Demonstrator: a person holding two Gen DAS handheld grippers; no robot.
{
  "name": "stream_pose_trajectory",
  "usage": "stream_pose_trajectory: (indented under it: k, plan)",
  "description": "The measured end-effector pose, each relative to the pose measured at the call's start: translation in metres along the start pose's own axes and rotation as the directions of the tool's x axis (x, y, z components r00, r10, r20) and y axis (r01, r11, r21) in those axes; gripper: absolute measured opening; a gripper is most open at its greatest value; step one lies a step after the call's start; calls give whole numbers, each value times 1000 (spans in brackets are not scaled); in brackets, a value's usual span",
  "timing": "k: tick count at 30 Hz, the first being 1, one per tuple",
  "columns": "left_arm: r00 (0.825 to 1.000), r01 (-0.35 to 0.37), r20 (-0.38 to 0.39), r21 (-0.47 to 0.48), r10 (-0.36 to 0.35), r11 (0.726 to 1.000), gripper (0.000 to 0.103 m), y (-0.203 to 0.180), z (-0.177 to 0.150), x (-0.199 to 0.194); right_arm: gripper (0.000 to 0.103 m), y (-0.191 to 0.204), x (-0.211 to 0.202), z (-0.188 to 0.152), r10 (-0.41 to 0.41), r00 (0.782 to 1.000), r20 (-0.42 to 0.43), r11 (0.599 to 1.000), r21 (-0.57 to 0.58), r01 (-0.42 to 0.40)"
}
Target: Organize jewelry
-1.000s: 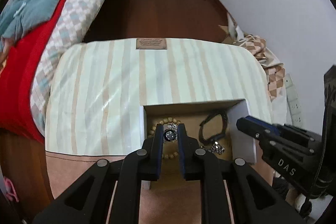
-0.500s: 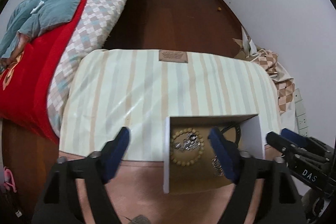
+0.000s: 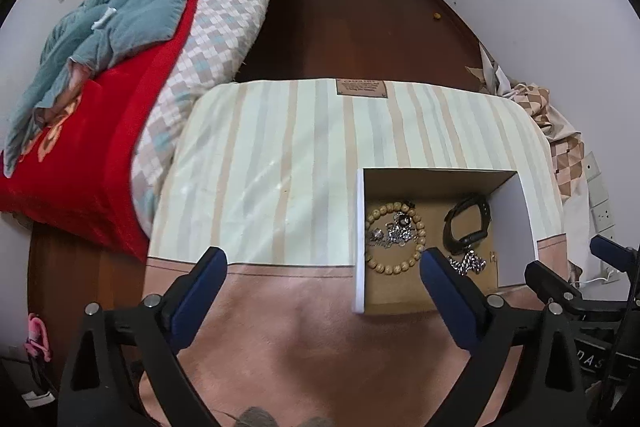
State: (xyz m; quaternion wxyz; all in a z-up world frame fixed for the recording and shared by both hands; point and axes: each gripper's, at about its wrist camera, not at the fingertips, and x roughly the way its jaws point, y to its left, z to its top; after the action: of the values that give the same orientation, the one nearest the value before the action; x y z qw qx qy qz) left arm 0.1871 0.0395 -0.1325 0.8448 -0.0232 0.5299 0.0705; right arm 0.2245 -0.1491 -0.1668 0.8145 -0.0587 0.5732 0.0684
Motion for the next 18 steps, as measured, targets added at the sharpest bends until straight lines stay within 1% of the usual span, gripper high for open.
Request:
stream_pose_trajectory:
  k: [4, 10, 18]
  plan:
    - [1000, -1, 26, -4, 2, 1000, 99, 2, -8, -17, 103, 2, -15, -8, -5, 1000, 20, 1000, 5, 5]
    - [998, 15, 66, -13, -14, 1000, 99, 1, -27, -55, 103, -3, -52, -28, -8, 997, 72, 999, 38, 6]
    - [988, 46, 144, 11, -47, 999, 99, -6, -57, -119, 103, -14, -125, -67, -14, 985, 171, 998, 69, 2]
